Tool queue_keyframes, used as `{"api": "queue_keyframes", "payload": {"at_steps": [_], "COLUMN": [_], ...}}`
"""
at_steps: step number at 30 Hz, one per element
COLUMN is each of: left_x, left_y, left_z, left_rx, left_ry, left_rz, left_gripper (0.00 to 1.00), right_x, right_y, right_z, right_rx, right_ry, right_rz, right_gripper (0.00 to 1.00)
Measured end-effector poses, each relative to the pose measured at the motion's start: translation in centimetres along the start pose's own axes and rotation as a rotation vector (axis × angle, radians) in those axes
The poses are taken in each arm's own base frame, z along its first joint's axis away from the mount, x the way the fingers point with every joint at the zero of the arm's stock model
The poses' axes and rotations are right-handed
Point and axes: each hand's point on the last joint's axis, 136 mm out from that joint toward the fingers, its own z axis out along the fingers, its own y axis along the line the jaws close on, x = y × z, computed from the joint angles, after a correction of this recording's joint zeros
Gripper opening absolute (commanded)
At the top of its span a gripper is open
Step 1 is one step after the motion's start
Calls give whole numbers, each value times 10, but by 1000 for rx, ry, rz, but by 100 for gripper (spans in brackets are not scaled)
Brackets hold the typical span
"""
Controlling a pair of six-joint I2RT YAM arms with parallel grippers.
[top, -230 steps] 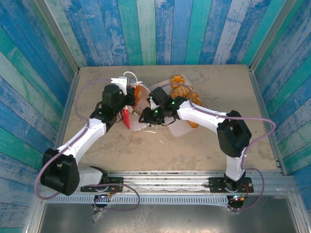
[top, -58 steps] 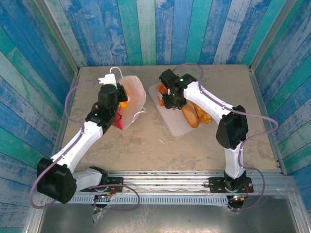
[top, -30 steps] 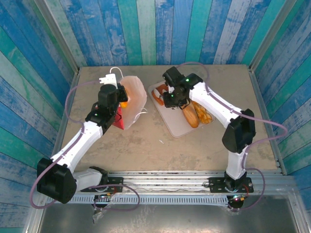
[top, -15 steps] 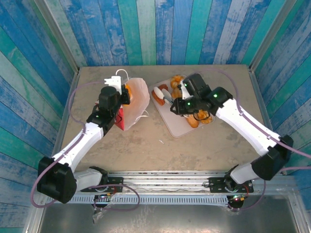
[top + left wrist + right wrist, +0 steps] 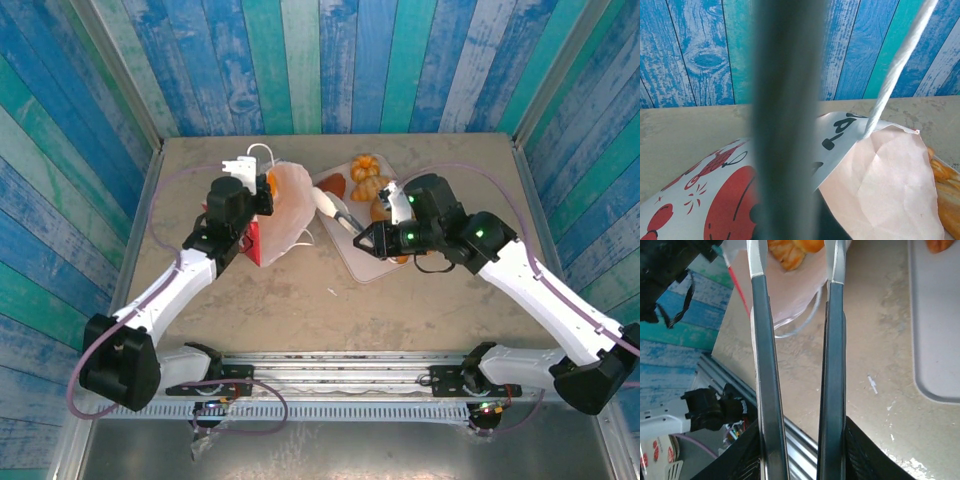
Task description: Take the fake bread out of the paper bag
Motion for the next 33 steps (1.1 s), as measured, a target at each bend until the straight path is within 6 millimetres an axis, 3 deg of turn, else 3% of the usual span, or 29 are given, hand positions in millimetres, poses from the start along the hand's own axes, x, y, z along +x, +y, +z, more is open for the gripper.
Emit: {"api": "queue_keyframes", "payload": {"at_steps": [8, 15, 23, 33], "left_x": [2, 8, 22, 33], "left_y": [-2, -4, -14, -25], "left_z": [1, 1, 0, -2], "left_rx": [13, 27, 97, 168], "left_ry": [-5, -1, 16, 39], "left_rz": [-1, 3, 34, 61], "left_gripper": [7, 7, 7, 8], "right_x": [18, 28, 38, 33], "right_y": [25, 24, 9, -10], "right_z": [5, 16, 53, 110], "right_rx": [-60, -53, 15, 93], "right_ry": [45, 87, 172, 232], "right_rz": [-56, -48, -20, 35], "right_gripper": [34, 36, 38, 38]}}
